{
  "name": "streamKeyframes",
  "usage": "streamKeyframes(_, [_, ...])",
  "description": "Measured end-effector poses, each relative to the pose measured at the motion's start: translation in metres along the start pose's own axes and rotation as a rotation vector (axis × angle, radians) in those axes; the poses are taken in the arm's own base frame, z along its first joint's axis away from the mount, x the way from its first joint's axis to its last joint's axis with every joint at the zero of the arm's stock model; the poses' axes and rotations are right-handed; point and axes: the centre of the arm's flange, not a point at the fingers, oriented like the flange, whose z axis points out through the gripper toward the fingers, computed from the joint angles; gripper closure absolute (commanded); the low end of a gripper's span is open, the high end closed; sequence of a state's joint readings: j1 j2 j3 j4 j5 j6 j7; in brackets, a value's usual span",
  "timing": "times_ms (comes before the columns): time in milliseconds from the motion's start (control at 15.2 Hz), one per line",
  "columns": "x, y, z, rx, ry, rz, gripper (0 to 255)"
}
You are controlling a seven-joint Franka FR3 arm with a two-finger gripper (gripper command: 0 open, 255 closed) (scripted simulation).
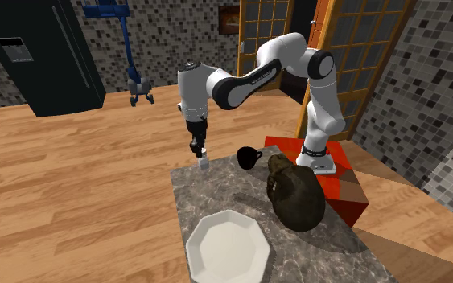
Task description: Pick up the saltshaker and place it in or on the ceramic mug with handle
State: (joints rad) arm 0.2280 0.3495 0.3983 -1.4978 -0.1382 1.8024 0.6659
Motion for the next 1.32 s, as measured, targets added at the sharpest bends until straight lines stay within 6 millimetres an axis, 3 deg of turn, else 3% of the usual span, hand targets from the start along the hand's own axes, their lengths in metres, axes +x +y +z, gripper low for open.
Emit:
streamKeyframes(726, [-0.001,0.0,-0.057,0.0,0.0,0.0,255])
streamKeyframes(924, [-0.022,0.018,-0.066,0.0,0.0,-0.001,255])
streamKeyframes(1320, [-0.083,0.065,-0.079,0.0,0.0,0.0,255])
